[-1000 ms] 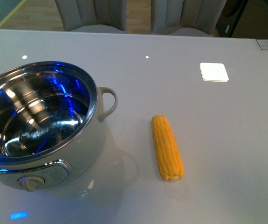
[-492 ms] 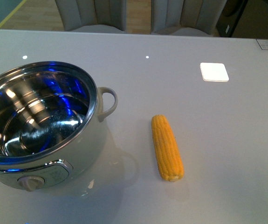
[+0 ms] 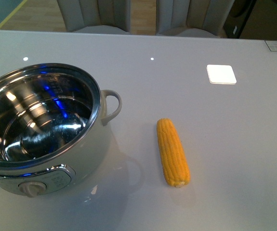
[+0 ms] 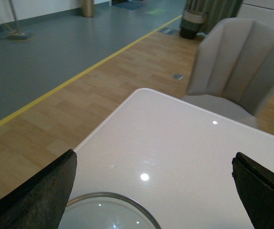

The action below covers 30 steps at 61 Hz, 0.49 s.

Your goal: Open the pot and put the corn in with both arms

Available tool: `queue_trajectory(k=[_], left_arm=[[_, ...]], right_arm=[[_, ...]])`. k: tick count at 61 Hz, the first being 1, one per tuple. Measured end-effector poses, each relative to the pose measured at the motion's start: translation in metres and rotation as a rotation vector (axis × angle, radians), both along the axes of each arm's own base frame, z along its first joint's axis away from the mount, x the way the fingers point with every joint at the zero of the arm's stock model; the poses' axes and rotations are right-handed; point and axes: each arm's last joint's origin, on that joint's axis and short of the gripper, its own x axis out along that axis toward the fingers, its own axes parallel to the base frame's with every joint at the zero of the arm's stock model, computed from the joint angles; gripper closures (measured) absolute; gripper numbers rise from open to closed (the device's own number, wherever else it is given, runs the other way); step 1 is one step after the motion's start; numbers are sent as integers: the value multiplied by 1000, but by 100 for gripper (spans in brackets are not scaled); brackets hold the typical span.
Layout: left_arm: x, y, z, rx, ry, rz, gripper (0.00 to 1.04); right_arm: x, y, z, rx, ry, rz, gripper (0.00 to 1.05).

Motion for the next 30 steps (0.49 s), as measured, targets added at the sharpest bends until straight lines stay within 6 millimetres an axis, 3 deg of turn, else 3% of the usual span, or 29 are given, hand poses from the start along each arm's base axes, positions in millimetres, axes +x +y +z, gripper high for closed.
queue_trajectory(k=[14,30], left_arm=[[-47,-34,21,12,-51,-94,7],[-84,-62,20,-41,-43,-178,7]], right_arm=[[0,0,0,0,0,0,9],[0,0,0,0,0,0,9]])
